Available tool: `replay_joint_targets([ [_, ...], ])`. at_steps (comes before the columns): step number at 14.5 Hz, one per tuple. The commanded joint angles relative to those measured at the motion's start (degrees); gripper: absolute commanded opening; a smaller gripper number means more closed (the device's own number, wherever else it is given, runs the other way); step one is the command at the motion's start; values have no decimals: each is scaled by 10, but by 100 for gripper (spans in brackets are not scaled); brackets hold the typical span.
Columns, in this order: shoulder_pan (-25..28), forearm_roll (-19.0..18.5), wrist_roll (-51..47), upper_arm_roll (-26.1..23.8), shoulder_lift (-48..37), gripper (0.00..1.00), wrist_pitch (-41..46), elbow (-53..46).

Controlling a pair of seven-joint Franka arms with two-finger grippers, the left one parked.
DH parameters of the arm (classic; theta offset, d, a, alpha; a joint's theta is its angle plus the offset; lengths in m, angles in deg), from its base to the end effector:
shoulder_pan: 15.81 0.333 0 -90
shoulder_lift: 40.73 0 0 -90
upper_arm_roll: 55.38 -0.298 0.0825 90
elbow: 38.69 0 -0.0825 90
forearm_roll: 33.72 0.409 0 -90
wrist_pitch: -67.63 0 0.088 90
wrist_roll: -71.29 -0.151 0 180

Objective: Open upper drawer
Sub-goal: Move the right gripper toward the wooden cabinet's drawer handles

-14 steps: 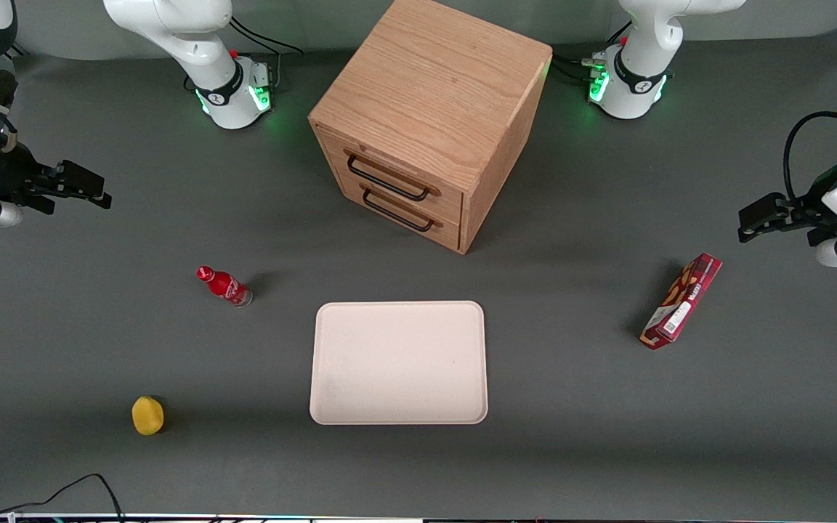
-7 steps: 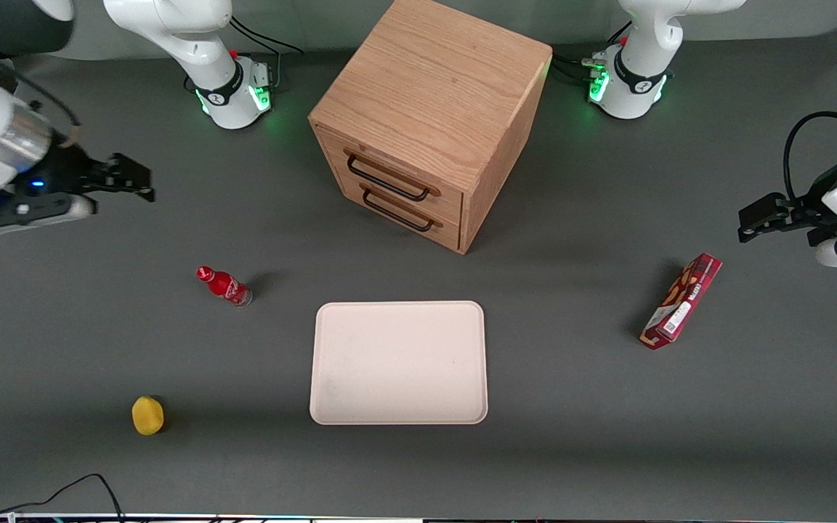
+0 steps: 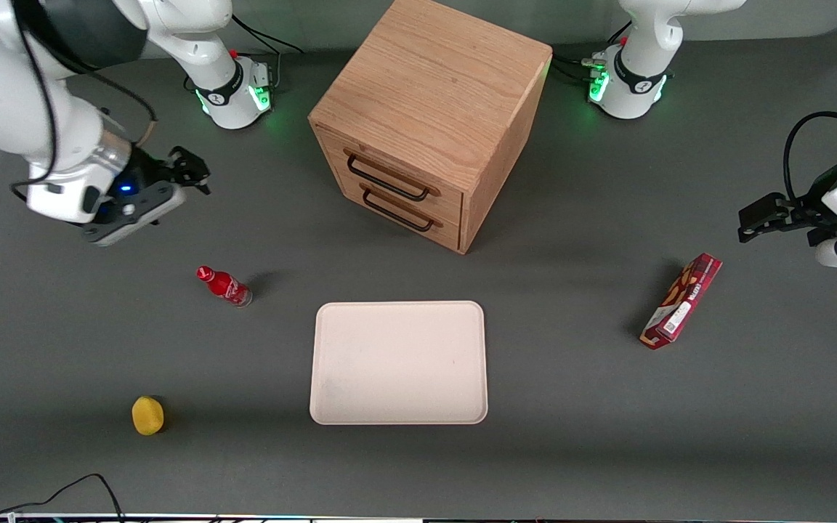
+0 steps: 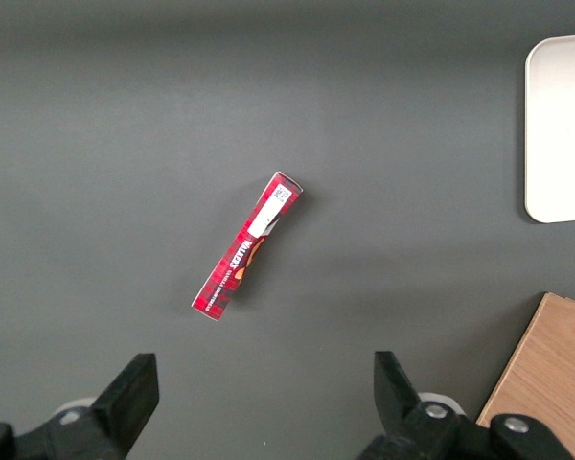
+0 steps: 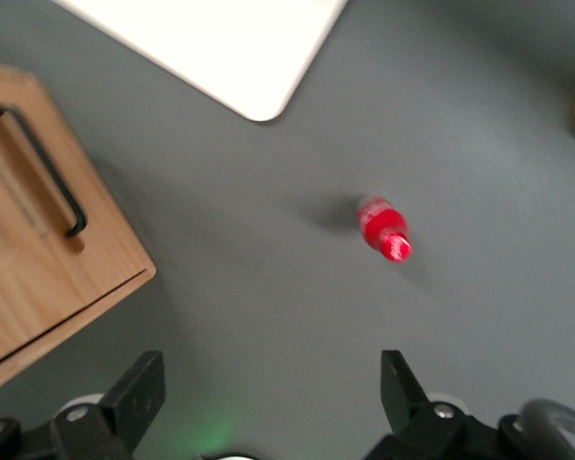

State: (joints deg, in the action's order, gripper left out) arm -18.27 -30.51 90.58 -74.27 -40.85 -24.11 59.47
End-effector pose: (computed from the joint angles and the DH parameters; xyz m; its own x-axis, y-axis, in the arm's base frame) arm 0.5437 0.1691 0.4961 0.8095 0.5808 -0.0856 0.5746 -0.8137 -0.0880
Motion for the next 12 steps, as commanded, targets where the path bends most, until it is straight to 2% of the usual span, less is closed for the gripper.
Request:
replay_joint_targets([
  [1,0,4,79,-26,13,100,0,-14],
  [5,10,0,102,-75,39,100,-5,-33],
  [8,44,-10,101,-89,54,100,-25,-36],
  [12,63,-12,92,-91,85,100,-30,-46],
])
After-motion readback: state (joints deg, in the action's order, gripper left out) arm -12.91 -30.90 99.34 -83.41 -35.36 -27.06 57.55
